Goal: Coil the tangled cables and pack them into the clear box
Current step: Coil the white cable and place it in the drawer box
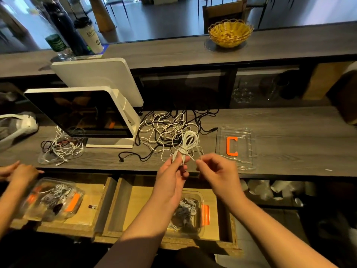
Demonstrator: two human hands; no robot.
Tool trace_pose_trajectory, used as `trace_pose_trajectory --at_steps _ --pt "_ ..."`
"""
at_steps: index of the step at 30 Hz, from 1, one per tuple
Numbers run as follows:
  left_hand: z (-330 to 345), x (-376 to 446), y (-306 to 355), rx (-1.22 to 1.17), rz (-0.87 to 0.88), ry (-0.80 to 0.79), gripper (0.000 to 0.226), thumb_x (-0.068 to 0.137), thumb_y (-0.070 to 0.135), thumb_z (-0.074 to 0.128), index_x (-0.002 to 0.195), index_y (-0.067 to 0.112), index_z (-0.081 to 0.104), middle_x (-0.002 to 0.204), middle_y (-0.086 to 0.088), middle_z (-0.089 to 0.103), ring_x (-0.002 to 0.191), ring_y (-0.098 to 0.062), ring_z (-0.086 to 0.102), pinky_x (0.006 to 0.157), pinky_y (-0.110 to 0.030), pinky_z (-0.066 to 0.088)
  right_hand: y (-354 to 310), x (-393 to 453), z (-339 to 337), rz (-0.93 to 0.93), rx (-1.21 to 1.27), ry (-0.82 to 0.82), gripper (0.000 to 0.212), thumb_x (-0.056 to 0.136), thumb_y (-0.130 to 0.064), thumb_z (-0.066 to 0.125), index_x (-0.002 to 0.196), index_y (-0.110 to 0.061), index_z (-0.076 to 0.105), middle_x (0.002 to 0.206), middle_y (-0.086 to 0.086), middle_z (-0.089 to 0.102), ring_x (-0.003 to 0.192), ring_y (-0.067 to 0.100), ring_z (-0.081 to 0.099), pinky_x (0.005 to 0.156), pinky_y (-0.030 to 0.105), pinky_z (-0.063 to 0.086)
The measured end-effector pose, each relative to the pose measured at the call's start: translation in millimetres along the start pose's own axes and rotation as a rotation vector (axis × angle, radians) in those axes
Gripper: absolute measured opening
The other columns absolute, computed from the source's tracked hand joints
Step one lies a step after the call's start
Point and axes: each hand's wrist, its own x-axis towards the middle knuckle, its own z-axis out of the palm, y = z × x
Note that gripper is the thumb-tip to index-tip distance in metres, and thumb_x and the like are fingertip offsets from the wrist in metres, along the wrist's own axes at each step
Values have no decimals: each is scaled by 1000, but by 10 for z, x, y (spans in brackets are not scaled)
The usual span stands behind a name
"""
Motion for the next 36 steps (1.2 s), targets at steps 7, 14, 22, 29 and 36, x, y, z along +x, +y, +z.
trace_pose_trajectory --at_steps 7,14,22,29,36 --pt "-37 -102 -3 382 127 40 17 94 4 59 98 10 75 88 -9 76 83 -20 68 77 -32 50 -102 79 28 -479 -460 -51 18 93 -24 60 100 -12 72 90 -2 69 84 7 61 75 18 49" --pt "-15 -140 172 755 358 -79 5 88 5 71 86 9 69 72 -4 70 63 -8 66 58 -15 49 -266 263 -103 -356 -507 -110 24 97 -32 52 91 -14 67 90 -3 67 89 12 63 96 31 48" --pt "-150 -153 312 1126 480 -221 12 91 23 70 91 34 68 78 11 66 67 4 56 63 -14 46 -330 254 -17 -54 -383 -258 29 100 -14 51 123 -23 67 102 -8 72 91 4 64 80 30 53" --pt "-172 -106 210 1204 827 -168 10 83 17 78 92 21 75 104 12 52 102 -2 53 84 -7 40 -241 281 -2 113 -397 -249 31 97 -10 47 104 -23 74 86 -2 72 76 9 63 70 33 51" --pt "-204 -63 164 1106 804 -178 22 79 5 80 91 22 76 91 10 69 89 -6 65 76 -17 51 -229 331 -39 199 -394 -334 30 98 -17 48 99 -24 76 87 -4 72 80 12 65 76 42 55"
